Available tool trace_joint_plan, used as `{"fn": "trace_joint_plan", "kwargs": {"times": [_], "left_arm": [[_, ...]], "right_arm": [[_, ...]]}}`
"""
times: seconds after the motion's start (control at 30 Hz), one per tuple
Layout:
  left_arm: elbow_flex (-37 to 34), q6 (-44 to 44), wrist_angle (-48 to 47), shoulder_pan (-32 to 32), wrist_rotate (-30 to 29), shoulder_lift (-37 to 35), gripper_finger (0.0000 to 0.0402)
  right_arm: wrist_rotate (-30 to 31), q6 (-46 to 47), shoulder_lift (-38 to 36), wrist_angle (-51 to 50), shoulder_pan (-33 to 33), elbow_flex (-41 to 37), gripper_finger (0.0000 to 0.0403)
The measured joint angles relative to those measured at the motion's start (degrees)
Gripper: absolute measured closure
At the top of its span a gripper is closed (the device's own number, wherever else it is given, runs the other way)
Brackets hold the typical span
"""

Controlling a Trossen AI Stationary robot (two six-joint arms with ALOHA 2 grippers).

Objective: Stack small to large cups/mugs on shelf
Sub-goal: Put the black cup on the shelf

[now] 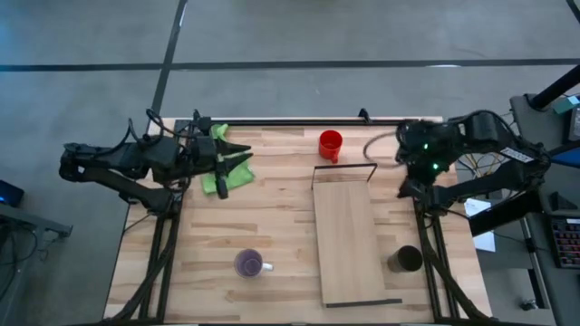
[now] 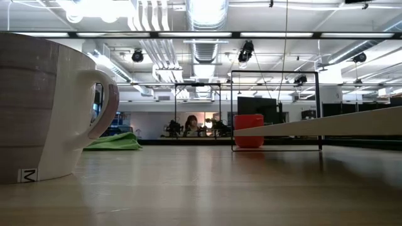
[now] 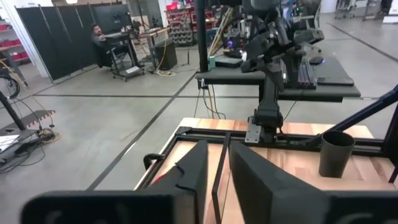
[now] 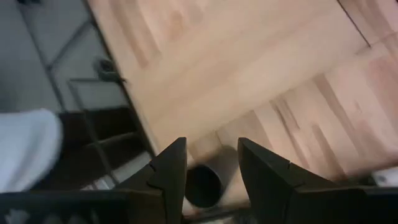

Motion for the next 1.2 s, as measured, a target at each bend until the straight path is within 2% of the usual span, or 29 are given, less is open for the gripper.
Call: {"fn": "trace_joint_plan", "kwargs": {"times": [0.2,0.6,0.8,0.97,1.2], "left_arm": [[-0.07,0.06,0.04,0.02,-0.49,1.51,0.0297],[-0.13,0.02,0.07,0.22,-1.01,2.24,0.0295],[-0.74,-0.01,0.01,0.24,-1.01,2.56,0.0295],[-0.85,-0.36,0.18,0.24,-0.99,2.83,0.0295],[-0.90,-0.39,0.00,0.24,-0.94,3.07,0.0295]], "right_arm": [[0.32,7.81,-1.74,1.27,6.75,-4.34,0.0270],[0.97,24.93,-0.06,1.47,23.79,-15.27,0.0271],[0.96,29.39,1.83,3.99,30.02,-20.58,0.0271],[3.41,31.63,2.04,9.98,33.41,-24.64,0.0277],[4.03,33.10,2.15,11.19,37.29,-29.98,0.0294]]}}
